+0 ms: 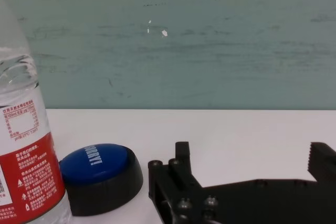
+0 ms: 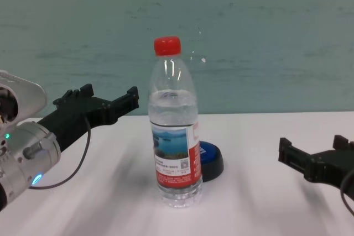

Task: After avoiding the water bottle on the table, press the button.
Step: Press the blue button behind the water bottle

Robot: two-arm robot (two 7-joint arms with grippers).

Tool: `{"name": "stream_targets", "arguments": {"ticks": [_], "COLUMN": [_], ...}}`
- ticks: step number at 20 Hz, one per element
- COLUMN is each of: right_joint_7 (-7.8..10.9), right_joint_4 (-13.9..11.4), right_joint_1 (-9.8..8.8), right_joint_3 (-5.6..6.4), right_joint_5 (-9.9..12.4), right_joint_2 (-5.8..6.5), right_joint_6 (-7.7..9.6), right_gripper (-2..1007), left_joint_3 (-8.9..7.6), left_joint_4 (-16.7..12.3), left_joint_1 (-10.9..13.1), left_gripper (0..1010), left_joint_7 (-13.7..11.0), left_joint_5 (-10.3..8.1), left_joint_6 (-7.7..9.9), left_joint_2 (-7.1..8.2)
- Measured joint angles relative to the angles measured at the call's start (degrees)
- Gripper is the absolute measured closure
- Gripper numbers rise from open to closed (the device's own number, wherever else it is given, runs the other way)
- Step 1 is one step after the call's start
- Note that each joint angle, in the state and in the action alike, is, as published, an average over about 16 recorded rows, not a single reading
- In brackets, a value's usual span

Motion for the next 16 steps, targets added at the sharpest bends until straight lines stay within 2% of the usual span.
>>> {"name": "stream_targets", "arguments": {"ticks": [16], "right_joint_7": [0.00], "right_joint_4": [0.00], "right_joint_1": [0.00], "right_joint_3": [0.00], "right_joint_5": [0.00], "right_joint_2": [0.00], "right_joint_6": [0.00], "right_gripper": [1], "left_joint_3": [0.19], "left_joint_4": [-0.48], "left_joint_1": [0.38], "left_gripper": [0], "left_joint_7": [-0.02], "left_joint_5": [-0.31], "left_joint_6": [0.41], "left_joint_2": [0.12]}}
